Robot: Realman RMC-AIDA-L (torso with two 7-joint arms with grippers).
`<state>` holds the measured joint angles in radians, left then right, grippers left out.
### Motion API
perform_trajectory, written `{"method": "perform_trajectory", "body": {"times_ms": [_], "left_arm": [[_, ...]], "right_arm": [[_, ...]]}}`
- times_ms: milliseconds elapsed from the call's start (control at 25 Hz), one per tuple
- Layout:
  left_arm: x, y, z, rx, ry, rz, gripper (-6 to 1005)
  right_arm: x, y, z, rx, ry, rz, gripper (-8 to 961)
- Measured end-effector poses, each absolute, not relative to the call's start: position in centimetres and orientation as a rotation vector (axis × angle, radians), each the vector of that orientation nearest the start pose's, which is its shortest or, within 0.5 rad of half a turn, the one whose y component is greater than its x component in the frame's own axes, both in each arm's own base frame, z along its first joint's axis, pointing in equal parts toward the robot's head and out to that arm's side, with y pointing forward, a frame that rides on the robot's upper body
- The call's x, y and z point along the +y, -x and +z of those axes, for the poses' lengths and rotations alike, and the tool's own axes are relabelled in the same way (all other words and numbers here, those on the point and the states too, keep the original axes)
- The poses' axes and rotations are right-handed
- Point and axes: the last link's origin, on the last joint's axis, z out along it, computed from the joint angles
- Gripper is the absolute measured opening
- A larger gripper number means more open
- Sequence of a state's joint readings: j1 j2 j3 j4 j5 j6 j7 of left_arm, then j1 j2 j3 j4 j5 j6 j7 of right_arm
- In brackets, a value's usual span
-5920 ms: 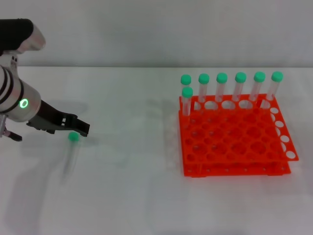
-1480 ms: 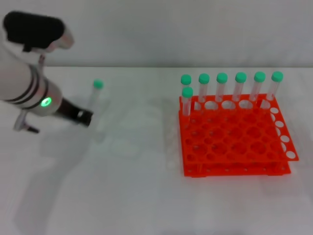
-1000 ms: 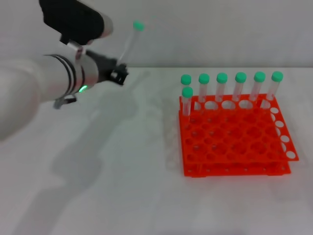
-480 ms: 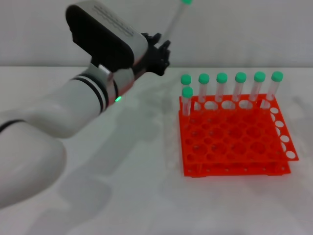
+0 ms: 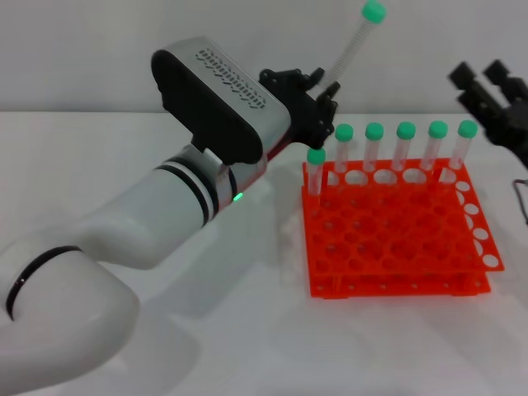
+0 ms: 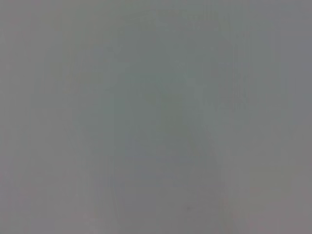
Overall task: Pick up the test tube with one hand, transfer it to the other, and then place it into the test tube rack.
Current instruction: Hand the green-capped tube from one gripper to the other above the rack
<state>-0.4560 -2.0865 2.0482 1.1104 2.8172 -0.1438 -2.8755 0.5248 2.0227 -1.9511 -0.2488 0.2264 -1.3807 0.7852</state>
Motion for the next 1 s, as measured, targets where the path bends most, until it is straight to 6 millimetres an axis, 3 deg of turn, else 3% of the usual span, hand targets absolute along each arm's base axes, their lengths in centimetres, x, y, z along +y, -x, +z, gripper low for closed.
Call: {"method": "perform_trajectory", "body": {"times_ms": [1000], "left_arm": [[36.9, 11.5, -10.1, -0.112, 2.170, -0.577, 267]], "right_arm": [[38.4, -19.7, -2.2, 0.567, 1.978, 1.343, 810]]}}
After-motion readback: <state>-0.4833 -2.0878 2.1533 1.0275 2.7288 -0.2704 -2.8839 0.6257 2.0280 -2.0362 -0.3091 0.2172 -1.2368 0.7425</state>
